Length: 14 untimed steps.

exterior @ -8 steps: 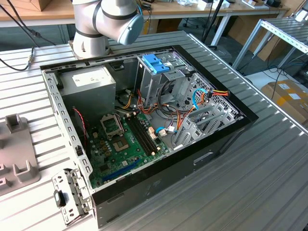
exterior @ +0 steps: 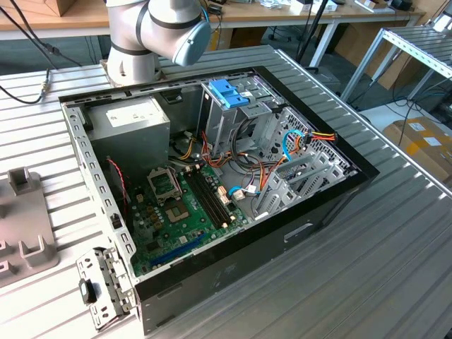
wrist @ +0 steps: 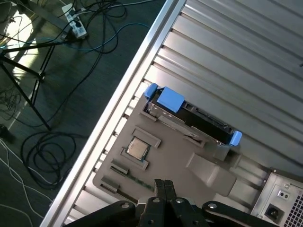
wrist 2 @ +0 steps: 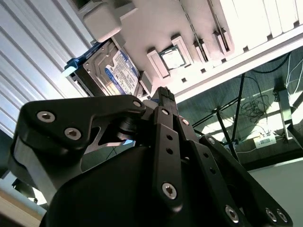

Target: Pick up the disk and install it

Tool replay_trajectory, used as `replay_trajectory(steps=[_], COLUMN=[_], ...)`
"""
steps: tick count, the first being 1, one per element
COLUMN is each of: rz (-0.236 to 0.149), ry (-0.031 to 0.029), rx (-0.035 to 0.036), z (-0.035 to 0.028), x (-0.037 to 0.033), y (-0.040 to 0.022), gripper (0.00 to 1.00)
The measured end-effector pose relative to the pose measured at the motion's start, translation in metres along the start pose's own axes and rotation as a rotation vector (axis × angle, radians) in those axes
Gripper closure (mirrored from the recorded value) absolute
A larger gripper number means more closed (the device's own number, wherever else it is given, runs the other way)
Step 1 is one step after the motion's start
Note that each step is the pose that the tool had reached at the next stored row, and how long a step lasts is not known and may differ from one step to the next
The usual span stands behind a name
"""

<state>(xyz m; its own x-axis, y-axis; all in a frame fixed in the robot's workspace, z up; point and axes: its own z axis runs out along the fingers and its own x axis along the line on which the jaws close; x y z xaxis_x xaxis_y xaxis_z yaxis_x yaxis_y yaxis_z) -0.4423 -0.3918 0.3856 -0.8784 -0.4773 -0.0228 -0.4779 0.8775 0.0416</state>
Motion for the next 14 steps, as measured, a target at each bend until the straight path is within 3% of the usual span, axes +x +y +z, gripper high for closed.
replay_trajectory(steps=[14], rz=[-0.087], ry=[0.0036], rx=[-0.002], z=[0.0], x=[0.0], y=[0.0], gripper=[0.89])
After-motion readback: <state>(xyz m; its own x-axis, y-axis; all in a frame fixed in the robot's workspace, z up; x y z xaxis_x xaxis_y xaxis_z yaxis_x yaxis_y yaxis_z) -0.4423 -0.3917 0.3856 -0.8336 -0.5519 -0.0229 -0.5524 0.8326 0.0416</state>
